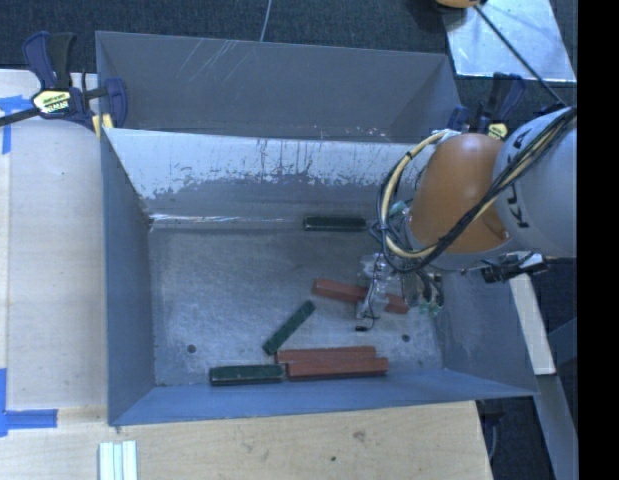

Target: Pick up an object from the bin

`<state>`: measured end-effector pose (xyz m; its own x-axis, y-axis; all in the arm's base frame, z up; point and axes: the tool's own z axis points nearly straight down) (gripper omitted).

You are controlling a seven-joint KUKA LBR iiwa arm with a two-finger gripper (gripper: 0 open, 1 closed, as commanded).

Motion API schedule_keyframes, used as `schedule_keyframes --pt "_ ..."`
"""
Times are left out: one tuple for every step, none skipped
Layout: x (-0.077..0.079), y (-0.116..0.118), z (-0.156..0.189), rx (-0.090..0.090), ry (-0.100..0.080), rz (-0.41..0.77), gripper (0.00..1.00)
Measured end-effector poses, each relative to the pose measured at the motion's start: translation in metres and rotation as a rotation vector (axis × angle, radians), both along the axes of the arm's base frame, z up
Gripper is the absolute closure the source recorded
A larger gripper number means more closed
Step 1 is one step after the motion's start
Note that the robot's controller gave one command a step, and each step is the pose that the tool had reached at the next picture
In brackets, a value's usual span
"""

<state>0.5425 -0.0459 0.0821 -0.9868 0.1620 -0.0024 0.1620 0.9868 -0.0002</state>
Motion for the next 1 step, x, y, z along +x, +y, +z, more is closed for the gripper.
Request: schedule_keyframes --pt "-0.0019 0.0031 0.0338 0.0 0.003 0.012 1.0"
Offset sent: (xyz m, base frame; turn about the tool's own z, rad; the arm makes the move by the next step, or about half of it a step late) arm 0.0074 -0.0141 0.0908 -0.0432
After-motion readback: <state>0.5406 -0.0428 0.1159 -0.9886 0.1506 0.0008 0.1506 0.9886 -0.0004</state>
